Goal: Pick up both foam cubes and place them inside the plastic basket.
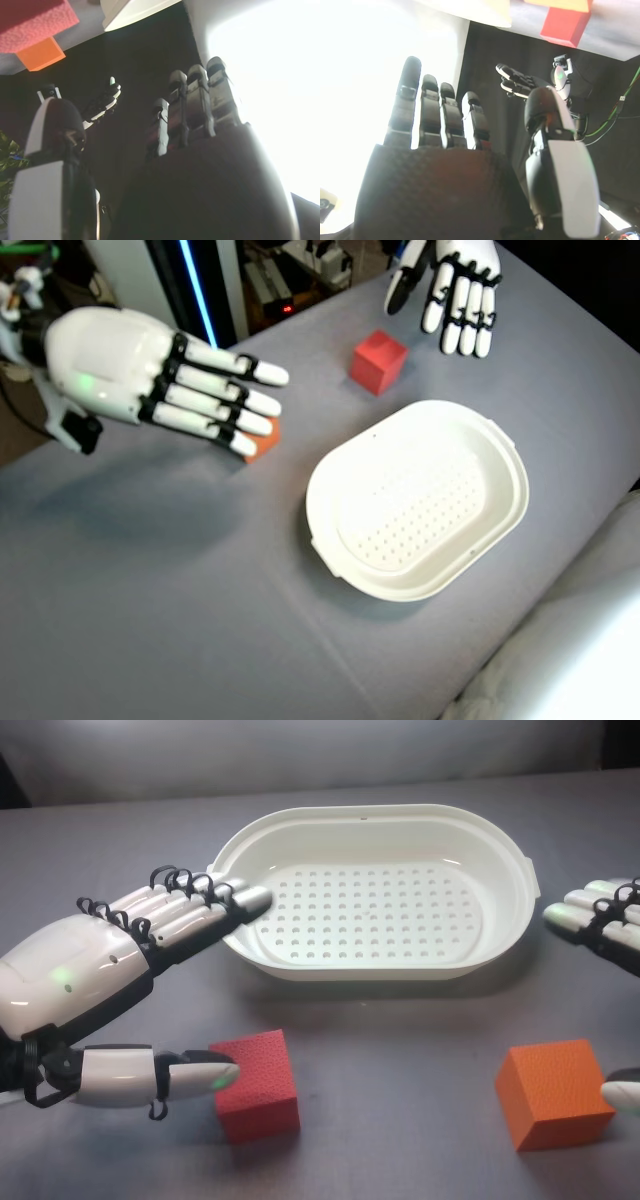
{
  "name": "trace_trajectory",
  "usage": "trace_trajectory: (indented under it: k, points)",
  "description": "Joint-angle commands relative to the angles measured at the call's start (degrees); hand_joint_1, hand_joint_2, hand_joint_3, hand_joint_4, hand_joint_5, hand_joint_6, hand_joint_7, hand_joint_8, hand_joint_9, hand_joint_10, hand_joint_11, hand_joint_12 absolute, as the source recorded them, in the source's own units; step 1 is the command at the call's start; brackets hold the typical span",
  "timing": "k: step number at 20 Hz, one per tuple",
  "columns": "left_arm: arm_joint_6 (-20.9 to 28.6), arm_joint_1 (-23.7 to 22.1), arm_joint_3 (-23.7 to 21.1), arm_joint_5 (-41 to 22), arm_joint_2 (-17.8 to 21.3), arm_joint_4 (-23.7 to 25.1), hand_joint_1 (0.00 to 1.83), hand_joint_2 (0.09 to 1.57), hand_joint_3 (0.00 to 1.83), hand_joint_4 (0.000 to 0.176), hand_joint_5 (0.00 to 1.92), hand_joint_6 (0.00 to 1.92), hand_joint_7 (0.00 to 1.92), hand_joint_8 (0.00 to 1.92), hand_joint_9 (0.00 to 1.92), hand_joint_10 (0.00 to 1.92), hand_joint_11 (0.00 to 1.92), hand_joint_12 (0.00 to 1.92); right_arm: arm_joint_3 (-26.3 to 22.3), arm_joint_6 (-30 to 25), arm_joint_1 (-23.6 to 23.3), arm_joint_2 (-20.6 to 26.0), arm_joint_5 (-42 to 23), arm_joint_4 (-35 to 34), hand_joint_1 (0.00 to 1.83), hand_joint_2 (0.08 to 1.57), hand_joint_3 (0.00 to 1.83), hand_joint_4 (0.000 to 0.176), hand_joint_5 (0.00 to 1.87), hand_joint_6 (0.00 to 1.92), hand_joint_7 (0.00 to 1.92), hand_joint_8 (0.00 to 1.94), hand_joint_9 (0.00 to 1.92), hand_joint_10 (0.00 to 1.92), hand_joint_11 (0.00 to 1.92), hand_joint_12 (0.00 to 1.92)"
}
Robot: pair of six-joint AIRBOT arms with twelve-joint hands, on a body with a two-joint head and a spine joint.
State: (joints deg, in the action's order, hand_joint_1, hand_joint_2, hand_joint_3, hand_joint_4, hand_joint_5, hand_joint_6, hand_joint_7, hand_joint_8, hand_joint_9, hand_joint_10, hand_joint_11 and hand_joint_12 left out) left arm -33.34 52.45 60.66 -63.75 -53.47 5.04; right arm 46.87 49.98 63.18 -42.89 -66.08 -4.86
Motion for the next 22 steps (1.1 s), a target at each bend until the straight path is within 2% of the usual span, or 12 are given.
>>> trace_trajectory:
  k: [1,4,6,9,10,12,14,17,19,20,21,22]
  points:
    - [0.3,-0.2,-0.1,-6.9,-0.3,-0.7,0.48,1.08,0.02,0.04,0.0,0.0,0.0,0.0,0.0,0.0,0.0,0.0,0.1,-0.1,-0.1,0.0,-6.9,-0.2,0.48,1.1,0.03,0.0,0.0,0.0,0.0,0.0,0.0,0.0,0.0,0.0]
    - [0.7,-0.2,-0.1,-7.2,-0.2,-0.4,0.45,1.09,0.02,0.046,0.0,0.0,0.0,0.0,0.0,0.0,0.0,0.0,0.1,-0.7,-0.1,0.0,-6.9,-0.1,0.5,1.1,0.02,0.0,0.0,0.0,0.0,0.0,0.0,0.0,0.0,0.0]
    - [1.8,0.1,-0.7,-6.9,-0.1,1.2,0.48,1.09,0.01,0.029,0.0,0.0,0.0,0.0,0.0,0.0,0.0,0.0,0.0,-2.4,-0.1,0.0,-6.9,1.4,0.52,1.1,0.01,0.0,0.0,0.0,0.0,0.0,0.0,0.0,0.0,0.0]
    - [4.3,-0.4,-1.1,-3.7,-0.7,5.3,0.43,1.08,0.01,0.043,0.0,0.0,0.0,0.0,0.0,0.0,0.0,0.0,0.0,-4.2,0.0,-0.5,-5.0,3.3,0.53,1.07,0.0,0.0,0.0,0.0,0.0,0.0,0.0,0.0,0.0,0.0]
    - [5.1,-0.9,-0.7,-2.0,-1.4,6.5,0.4,1.08,0.01,0.037,0.0,0.0,0.0,0.0,0.0,0.0,0.0,0.0,0.4,-4.4,0.0,-1.1,-3.5,3.5,0.51,1.07,0.0,0.0,0.0,0.0,0.0,0.0,0.0,0.0,0.0,0.0]
    - [6.5,-2.0,0.4,1.3,-3.0,8.6,0.48,1.05,0.0,0.006,0.0,0.0,0.0,0.0,0.0,0.0,0.01,0.0,1.3,-4.6,0.0,-2.5,-0.9,3.6,0.58,1.05,0.0,0.0,0.0,0.0,0.0,0.0,0.0,0.0,0.0,0.0]
    - [6.9,-3.5,1.3,4.8,-4.2,10.4,0.54,1.03,0.0,0.0,0.0,0.0,0.0,0.0,0.02,0.01,0.06,0.03,2.2,-4.6,-0.9,-3.7,1.9,3.8,0.62,1.03,0.0,0.0,0.0,0.0,0.0,0.0,0.0,0.0,0.0,0.0]
    - [7.1,-4.5,2.7,8.2,-5.8,11.6,0.58,1.03,0.01,0.0,0.0,0.0,0.05,0.01,0.13,0.03,0.0,0.78,4.3,-4.5,-3.6,-6.2,6.8,4.6,0.67,1.03,0.0,0.0,0.0,0.0,0.0,0.0,0.01,0.0,0.01,0.0]
    - [7.1,-4.8,3.3,9.8,-6.6,11.8,0.72,1.05,0.01,0.0,0.1,0.02,0.22,0.03,0.35,0.11,0.01,1.37,5.4,-4.5,-4.9,-7.6,9.3,5.2,0.7,1.04,0.0,0.0,0.0,0.0,0.01,0.0,0.03,0.01,0.05,0.02]
    - [7.1,-4.8,3.5,10.2,-6.8,11.9,0.8,1.07,0.0,0.0,0.17,0.02,0.3,0.03,0.44,0.15,0.08,1.43,5.8,-4.5,-5.4,-8.1,10.1,5.4,0.71,1.07,0.0,0.0,0.0,0.0,0.1,0.01,0.11,0.0,0.01,0.32]
    - [7.1,-4.8,3.8,10.4,-7.1,11.9,0.98,1.12,0.0,0.0,0.32,0.01,0.48,0.05,0.51,0.39,0.25,1.47,6.2,-4.5,-5.8,-8.6,10.9,5.6,0.8,1.14,0.0,0.0,0.13,0.02,0.32,0.04,0.29,0.07,0.0,0.84]
    - [7.1,-4.8,4.1,10.8,-7.4,11.8,1.25,1.19,0.02,0.0,0.52,0.08,0.69,1.11,0.63,0.83,0.48,1.57,6.7,-4.5,-6.3,-9.1,11.8,5.7,1.01,1.21,0.0,0.0,0.51,0.14,0.68,0.17,0.54,0.45,0.17,1.35]
